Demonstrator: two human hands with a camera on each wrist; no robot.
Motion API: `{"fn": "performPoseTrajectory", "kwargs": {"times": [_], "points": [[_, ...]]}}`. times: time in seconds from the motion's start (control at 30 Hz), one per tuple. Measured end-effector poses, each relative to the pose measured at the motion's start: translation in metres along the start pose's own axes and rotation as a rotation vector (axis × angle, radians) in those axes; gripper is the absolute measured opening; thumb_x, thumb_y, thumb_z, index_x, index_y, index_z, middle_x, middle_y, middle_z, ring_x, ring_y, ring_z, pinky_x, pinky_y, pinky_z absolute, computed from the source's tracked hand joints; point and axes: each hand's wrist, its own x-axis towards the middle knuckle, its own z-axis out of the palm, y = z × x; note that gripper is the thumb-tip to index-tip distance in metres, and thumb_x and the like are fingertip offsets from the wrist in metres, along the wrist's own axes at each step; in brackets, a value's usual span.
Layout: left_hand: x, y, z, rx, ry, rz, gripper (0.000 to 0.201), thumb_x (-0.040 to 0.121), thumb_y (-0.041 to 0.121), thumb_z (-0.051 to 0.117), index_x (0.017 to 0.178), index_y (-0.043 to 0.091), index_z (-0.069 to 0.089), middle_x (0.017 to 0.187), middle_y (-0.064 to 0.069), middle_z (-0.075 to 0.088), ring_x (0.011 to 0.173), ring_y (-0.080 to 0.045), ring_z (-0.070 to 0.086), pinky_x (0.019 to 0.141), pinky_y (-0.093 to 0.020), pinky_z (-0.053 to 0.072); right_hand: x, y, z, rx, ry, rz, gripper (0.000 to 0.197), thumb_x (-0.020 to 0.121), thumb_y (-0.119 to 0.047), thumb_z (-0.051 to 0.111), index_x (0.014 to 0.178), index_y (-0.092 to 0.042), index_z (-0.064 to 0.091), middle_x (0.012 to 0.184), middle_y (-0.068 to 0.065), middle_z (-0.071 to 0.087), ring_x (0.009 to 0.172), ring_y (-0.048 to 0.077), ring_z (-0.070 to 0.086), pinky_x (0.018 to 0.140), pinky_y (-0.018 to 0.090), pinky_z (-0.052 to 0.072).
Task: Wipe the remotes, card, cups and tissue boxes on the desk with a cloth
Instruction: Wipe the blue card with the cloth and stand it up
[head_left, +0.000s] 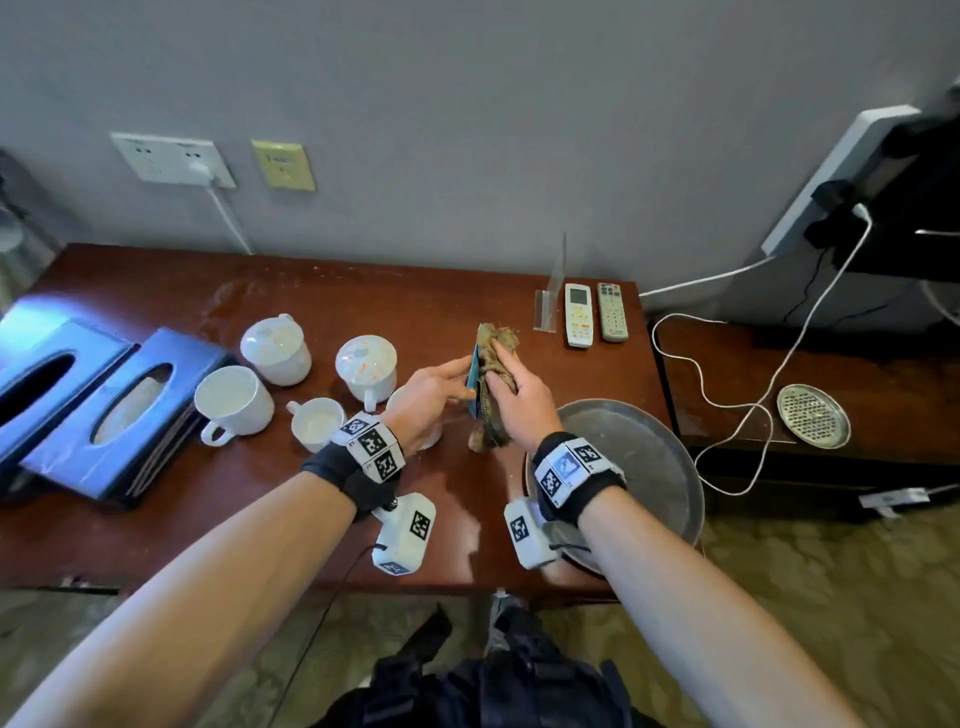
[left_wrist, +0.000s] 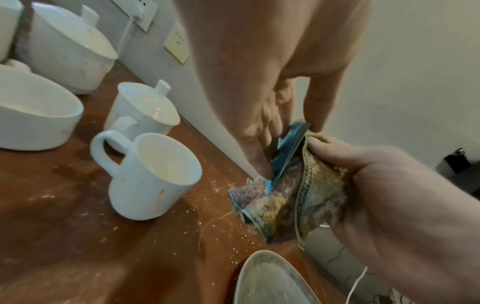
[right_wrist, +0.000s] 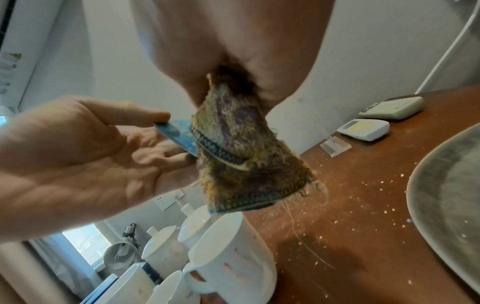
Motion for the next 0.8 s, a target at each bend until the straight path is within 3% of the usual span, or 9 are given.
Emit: {"fn": "performPoseTrajectory", "kwargs": {"times": [0.17, 0.23, 0.3, 0.43, 0.53, 0.6, 0.7, 0.8], "points": [[-0.041, -0.008, -0.033, -0.007, 0.002, 0.014, 0.044, 0.095, -0.008, 0.036, 0.124, 0.012, 0.062, 0.103, -0.008, 0.071, 0.09, -0.019, 0.067, 0.071, -0.029, 0.058, -0.04, -0.007, 0.031, -0.145, -0.077, -0.142, 0.049, 0.098, -0.014, 0.051, 0.142, -0.035, 0.048, 0.152, -0.003, 0.043, 0.14, 0.016, 0.039, 0.117, 0.032, 0.031], [-0.055, -0.013, -0.048, -0.044, 0.016, 0.003, 0.044, 0.094, -0.009, 0.034, 0.126, 0.007, 0.061, 0.103, -0.013, 0.07, 0.095, -0.025, 0.067, 0.073, -0.035, 0.061, -0.057, -0.004, 0.042, -0.266, -0.109, -0.204, 0.049, 0.097, -0.011, 0.052, 0.139, -0.034, 0.052, 0.152, 0.0, 0.042, 0.14, 0.02, 0.04, 0.116, 0.037, 0.033], [-0.068, -0.018, -0.06, -0.057, 0.002, 0.001, 0.045, 0.094, -0.009, 0.033, 0.121, 0.01, 0.064, 0.104, -0.013, 0.071, 0.098, -0.026, 0.067, 0.078, -0.038, 0.061, -0.069, 0.0, 0.052, -0.306, -0.109, -0.235, 0.048, 0.096, -0.01, 0.053, 0.138, -0.033, 0.054, 0.151, 0.0, 0.043, 0.136, 0.022, 0.044, 0.113, 0.038, 0.037], [-0.088, -0.03, -0.074, -0.059, 0.002, -0.005, 0.046, 0.095, -0.01, 0.034, 0.118, 0.016, 0.065, 0.099, -0.01, 0.074, 0.091, -0.022, 0.072, 0.075, -0.037, 0.061, -0.073, -0.005, 0.077, -0.243, -0.033, -0.139, 0.047, 0.098, -0.012, 0.05, 0.141, -0.03, 0.052, 0.152, -0.003, 0.042, 0.139, 0.02, 0.041, 0.116, 0.029, 0.03], [-0.099, -0.037, -0.082, -0.042, 0.034, -0.002, 0.046, 0.094, -0.008, 0.037, 0.13, 0.009, 0.061, 0.111, -0.02, 0.071, 0.099, -0.029, 0.07, 0.079, -0.04, 0.06, -0.085, -0.012, 0.096, -0.164, -0.027, -0.101, 0.047, 0.098, -0.012, 0.049, 0.14, -0.033, 0.053, 0.149, -0.001, 0.047, 0.124, 0.022, 0.057, 0.108, 0.031, 0.043], [-0.106, -0.041, -0.09, -0.012, -0.006, 0.005, 0.046, 0.094, -0.007, 0.038, 0.129, 0.012, 0.062, 0.116, -0.024, 0.068, 0.105, -0.033, 0.067, 0.089, -0.046, 0.057, -0.097, -0.01, 0.105, -0.137, -0.062, -0.142, 0.048, 0.098, -0.009, 0.05, 0.139, -0.035, 0.053, 0.147, -0.001, 0.05, 0.112, 0.022, 0.065, 0.099, 0.036, 0.052], [-0.113, -0.047, -0.096, 0.017, -0.087, 0.024, 0.047, 0.089, -0.01, 0.042, 0.123, 0.013, 0.064, 0.118, -0.027, 0.066, 0.107, -0.037, 0.066, 0.097, -0.051, 0.053, -0.109, -0.003, 0.109, -0.164, -0.092, -0.189, 0.051, 0.096, -0.006, 0.051, 0.137, -0.035, 0.055, 0.148, -0.004, 0.048, 0.113, 0.024, 0.065, 0.096, 0.038, 0.054], [-0.114, -0.053, -0.098, -0.013, -0.063, 0.009, 0.055, 0.083, -0.017, 0.038, 0.122, 0.011, 0.064, 0.113, -0.025, 0.068, 0.107, -0.041, 0.066, 0.094, -0.051, 0.055, -0.113, -0.004, 0.108, -0.262, -0.079, -0.238, 0.048, 0.094, -0.005, 0.052, 0.132, -0.034, 0.06, 0.146, -0.007, 0.049, 0.117, 0.018, 0.062, 0.101, 0.032, 0.05]]}}
